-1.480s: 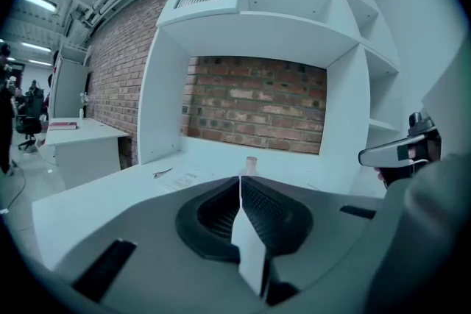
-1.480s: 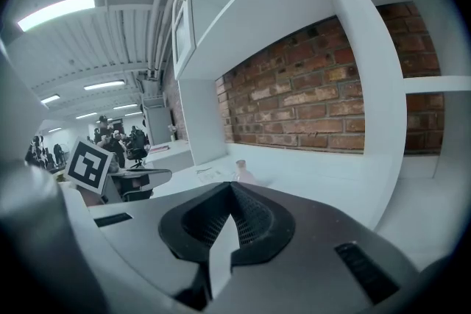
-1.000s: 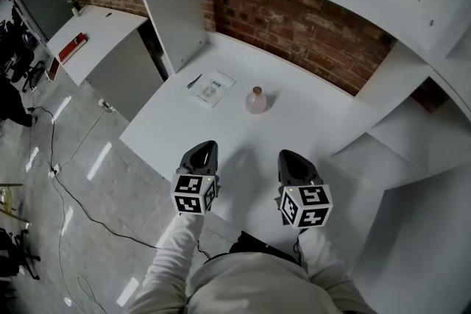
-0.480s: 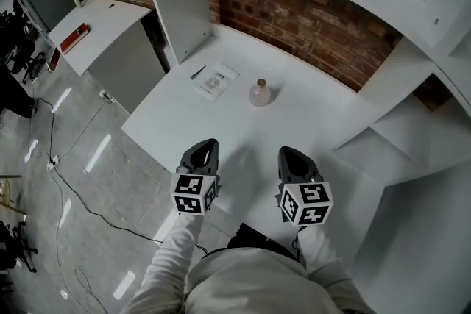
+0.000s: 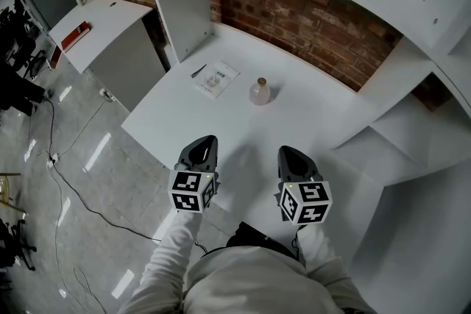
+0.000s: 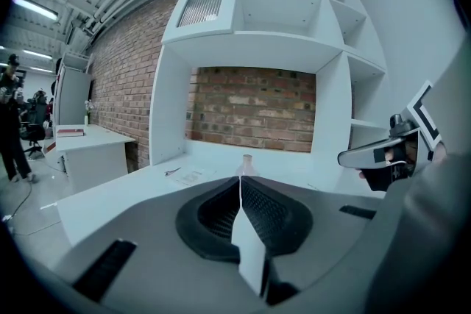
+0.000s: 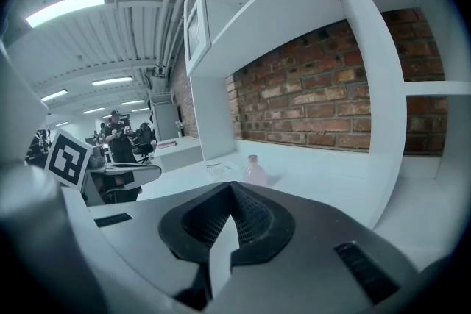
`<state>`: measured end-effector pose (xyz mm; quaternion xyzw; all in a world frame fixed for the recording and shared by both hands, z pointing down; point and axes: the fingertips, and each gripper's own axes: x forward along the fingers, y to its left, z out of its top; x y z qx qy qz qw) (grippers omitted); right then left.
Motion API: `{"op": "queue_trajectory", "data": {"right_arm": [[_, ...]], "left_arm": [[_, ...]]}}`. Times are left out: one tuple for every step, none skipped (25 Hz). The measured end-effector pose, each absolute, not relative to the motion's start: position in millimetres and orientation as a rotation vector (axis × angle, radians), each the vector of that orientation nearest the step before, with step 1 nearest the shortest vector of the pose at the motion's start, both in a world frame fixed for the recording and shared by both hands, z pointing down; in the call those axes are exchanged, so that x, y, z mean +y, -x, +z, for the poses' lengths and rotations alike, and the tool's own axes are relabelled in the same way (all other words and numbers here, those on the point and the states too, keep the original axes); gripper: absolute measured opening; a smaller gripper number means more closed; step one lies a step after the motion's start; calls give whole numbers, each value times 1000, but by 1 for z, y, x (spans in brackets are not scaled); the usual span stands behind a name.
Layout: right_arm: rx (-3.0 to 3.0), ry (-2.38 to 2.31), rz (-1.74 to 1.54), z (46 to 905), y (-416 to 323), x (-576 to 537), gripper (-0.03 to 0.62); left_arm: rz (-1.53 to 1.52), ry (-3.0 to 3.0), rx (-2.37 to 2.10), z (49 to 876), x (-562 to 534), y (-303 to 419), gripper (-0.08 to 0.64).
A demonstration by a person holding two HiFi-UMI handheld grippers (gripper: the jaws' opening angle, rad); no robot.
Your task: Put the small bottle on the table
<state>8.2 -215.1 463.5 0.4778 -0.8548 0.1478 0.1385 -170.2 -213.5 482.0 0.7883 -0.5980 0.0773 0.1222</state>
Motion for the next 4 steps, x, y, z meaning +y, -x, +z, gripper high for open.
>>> {"op": "queue_trajectory", "data": {"right_arm": [[-2471, -1379, 427, 464, -9, -215, 28], [-2470, -1377, 428, 464, -9, -215, 28], [-2470, -1374, 429, 465, -10, -216, 28], [-2470, -1370, 430, 466, -10, -216, 28]], "left_arm": [[223, -2299, -1745, 482, -214, 170, 25], [223, -2299, -1746, 481, -215, 169, 25], [225, -2299, -1747, 481, -215, 169, 25], [227, -2300, -1748, 481, -216, 169, 25]]}}
